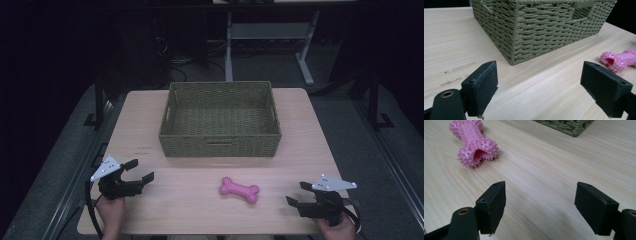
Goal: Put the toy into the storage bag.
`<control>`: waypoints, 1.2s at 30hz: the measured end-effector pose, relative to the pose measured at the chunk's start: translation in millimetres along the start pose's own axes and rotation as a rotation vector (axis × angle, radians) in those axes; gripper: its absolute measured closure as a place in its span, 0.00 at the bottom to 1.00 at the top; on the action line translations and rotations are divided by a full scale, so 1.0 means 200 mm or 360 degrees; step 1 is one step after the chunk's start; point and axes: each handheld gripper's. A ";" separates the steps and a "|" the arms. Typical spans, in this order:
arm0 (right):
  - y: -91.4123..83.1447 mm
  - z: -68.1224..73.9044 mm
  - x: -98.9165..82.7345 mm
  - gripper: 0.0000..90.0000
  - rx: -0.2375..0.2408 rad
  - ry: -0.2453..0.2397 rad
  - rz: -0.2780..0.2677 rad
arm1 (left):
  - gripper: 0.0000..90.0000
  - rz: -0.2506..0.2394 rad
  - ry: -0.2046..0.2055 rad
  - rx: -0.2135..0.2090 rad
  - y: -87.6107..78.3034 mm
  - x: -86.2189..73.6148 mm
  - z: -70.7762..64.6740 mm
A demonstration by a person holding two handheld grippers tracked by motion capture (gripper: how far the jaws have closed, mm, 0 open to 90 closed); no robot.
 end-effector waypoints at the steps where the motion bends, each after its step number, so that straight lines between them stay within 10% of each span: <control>1: 0.00 0.00 0.00 0.27 0.0008 -0.0006 0.0000 | 0.15 0.0008 0.0006 0.0009 0.00 0.00 0.00; 36: 0.16 0.10 0.32 0.21 0.0381 -0.0285 0.0204 | 0.15 0.0009 0.0016 0.0003 0.00 0.00 0.00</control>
Point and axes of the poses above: each handheld gripper's, and its own axes: y roughly forward along the jaws, x roughly out of its top, z roughly to its left, and after that the axes turned 12 degrees about -y, right-handed
